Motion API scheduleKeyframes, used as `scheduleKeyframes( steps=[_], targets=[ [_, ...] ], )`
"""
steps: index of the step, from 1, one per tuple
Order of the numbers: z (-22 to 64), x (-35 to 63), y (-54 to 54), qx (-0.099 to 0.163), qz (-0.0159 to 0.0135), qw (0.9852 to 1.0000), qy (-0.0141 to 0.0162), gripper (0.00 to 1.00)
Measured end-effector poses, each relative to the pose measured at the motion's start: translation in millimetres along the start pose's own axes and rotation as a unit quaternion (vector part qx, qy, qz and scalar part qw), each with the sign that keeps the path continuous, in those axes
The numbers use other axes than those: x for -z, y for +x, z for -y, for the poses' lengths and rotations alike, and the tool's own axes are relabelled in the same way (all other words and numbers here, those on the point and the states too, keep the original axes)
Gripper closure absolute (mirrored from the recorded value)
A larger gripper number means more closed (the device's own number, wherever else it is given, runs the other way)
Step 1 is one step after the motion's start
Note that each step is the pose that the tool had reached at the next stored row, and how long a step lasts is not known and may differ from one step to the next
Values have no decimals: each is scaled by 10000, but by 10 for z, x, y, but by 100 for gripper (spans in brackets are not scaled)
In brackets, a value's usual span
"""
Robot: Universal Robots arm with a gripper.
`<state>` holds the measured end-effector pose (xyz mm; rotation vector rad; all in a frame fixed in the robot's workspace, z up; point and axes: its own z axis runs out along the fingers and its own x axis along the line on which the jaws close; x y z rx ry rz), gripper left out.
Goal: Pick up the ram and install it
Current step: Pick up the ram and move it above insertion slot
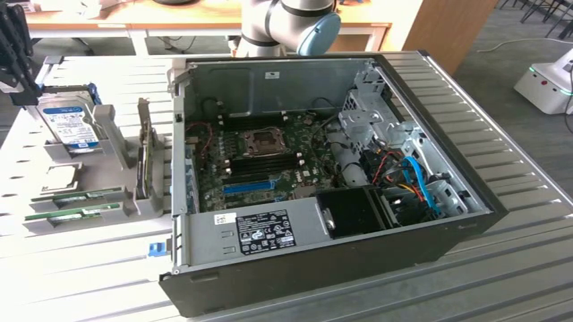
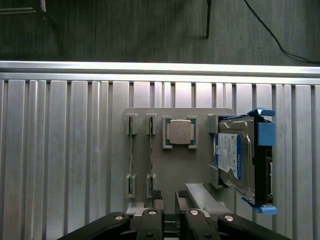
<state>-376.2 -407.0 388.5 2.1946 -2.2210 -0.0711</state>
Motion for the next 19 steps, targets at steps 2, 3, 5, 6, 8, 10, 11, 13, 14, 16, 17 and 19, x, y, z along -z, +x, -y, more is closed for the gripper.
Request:
scheduleKeyframes(
  steps=[2, 3, 5, 6, 8, 10, 11, 13, 14, 16, 17, 19],
  targets=[
    [0, 0, 0, 0, 0, 10000, 0, 76],
    [0, 0, 0, 0, 0, 10000, 0, 76],
    [0, 0, 0, 0, 0, 10000, 0, 76],
    [0, 0, 0, 0, 0, 10000, 0, 76],
    [0, 0, 0, 0, 0, 10000, 0, 76],
    [0, 0, 0, 0, 0, 10000, 0, 76],
    [0, 0, 0, 0, 0, 10000, 0, 76],
    [0, 0, 0, 0, 0, 10000, 0, 76],
    [0, 0, 0, 0, 0, 10000, 0, 76],
    [0, 0, 0, 0, 0, 10000, 0, 75],
    [0, 0, 0, 0, 0, 10000, 0, 75],
    [0, 0, 0, 0, 0, 10000, 0, 69]
  ],
)
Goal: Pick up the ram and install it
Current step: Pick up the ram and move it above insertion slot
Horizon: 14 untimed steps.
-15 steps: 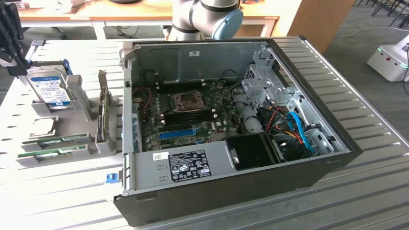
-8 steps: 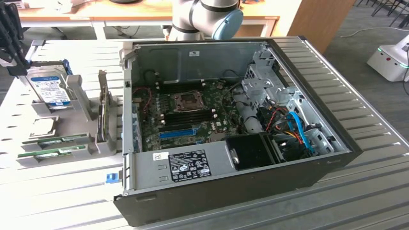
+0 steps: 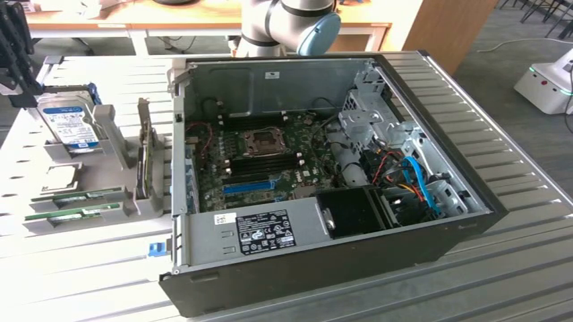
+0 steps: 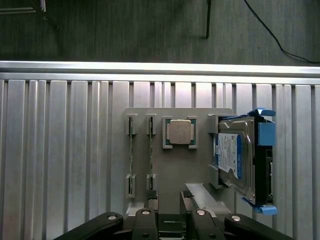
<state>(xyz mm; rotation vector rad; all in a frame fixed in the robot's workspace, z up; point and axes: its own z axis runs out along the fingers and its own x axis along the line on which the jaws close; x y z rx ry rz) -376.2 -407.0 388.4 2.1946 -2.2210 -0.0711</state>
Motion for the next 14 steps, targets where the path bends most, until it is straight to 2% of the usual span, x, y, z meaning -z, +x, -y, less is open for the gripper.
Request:
scheduleKeyframes(
  steps=[4, 14],
  targets=[
    [1, -29, 1, 0, 1, 10000, 1, 69],
    [9, -210, 4, 0, 0, 10000, 0, 69]
  ],
)
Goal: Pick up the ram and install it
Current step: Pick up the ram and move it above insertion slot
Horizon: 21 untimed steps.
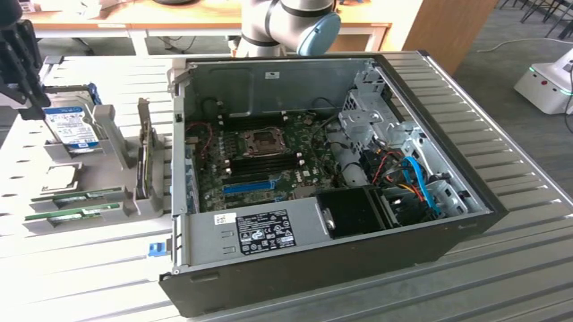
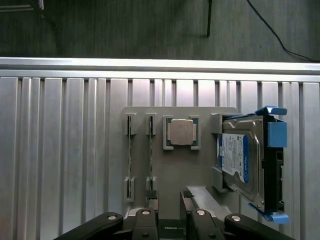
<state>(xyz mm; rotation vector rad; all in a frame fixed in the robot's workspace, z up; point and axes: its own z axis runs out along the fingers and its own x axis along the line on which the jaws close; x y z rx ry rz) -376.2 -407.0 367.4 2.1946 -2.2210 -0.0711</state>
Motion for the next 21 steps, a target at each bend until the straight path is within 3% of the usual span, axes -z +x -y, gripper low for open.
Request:
scheduleKeyframes(
  steps=[21],
  targets=[
    [17, -381, 7, 0, 0, 10000, 0, 69]
  ],
)
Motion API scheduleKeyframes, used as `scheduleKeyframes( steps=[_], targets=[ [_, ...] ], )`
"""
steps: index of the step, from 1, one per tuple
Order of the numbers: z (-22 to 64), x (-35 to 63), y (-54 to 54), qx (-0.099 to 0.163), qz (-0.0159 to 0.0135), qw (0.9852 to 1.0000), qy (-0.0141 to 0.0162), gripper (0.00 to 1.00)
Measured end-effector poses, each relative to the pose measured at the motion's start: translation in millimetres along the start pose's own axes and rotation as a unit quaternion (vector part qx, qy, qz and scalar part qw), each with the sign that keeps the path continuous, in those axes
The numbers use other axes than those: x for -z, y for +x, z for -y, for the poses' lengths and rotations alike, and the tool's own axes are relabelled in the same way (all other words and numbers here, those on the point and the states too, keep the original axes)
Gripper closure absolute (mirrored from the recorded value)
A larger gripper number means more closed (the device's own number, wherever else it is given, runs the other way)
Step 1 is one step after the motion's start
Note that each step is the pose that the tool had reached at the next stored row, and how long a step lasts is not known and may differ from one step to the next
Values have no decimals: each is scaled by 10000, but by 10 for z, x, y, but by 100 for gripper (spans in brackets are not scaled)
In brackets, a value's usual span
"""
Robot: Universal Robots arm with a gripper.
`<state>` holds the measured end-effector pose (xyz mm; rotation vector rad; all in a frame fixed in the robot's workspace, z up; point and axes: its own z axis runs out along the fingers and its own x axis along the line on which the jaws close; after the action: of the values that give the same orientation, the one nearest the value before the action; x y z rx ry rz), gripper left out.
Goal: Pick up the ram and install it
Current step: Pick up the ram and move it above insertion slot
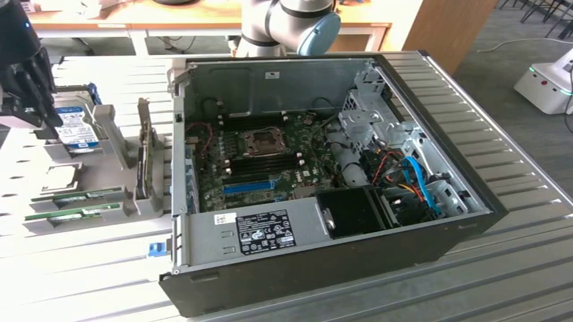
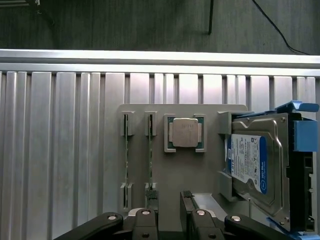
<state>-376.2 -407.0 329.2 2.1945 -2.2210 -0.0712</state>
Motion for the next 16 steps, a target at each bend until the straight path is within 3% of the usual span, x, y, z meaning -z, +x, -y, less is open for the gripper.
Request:
scheduleKeyframes(
  steps=[16],
  targets=[
    [13, -283, 5, 0, 0, 10000, 0, 69]
  ],
)
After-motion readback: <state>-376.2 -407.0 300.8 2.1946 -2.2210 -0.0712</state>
